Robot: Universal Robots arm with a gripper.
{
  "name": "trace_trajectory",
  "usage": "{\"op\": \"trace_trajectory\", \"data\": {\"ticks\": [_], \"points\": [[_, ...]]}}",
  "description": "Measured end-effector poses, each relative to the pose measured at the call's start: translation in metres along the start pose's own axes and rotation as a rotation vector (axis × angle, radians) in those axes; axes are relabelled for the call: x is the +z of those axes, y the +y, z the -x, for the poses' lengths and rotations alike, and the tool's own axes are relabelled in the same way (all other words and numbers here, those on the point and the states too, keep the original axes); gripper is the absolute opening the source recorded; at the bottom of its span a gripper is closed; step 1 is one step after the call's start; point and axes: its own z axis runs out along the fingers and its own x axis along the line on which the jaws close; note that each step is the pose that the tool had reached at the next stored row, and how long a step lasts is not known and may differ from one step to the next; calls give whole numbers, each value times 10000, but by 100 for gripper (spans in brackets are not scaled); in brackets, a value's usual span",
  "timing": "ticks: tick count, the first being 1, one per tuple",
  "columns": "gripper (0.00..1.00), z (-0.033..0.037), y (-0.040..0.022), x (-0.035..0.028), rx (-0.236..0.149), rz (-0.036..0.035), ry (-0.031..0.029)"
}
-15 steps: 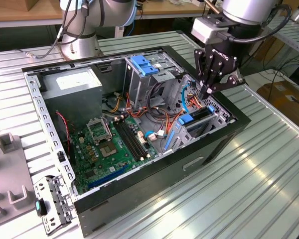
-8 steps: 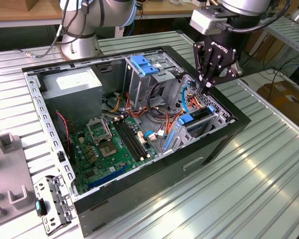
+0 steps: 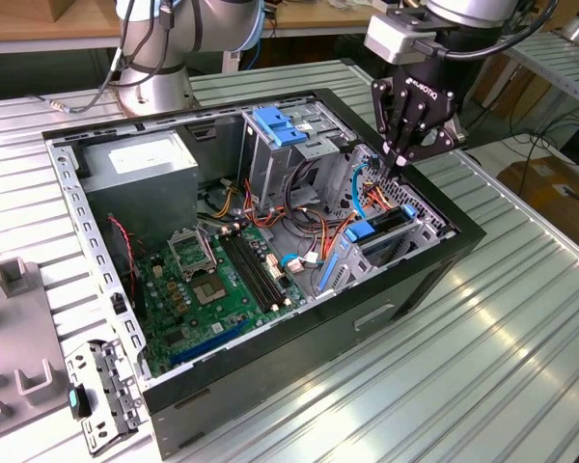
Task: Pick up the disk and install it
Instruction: 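Insert the second disk wire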
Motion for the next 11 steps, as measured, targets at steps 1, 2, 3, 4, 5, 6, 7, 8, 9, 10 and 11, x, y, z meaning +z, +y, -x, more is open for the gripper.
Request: {"op": "trace_trajectory", "data": {"ticks": [1,2,3,4,5,6,7,8,9,10,11], "points": [[11,0,0,1,-6,0,-1],[11,1,0,1,-12,-1,-2],[11,1,0,0,-16,-1,-1],[11,2,0,0,-25,-1,-1],[11,2,0,0,-29,-2,-1],[11,2,0,0,-35,-2,-1],[11,3,0,0,-40,-3,-1],[11,3,0,0,-46,-2,-1],[11,4,0,0,-51,-3,-1],[11,4,0,0,-56,-3,-2],[11,5,0,0,-61,-4,-1]]}}
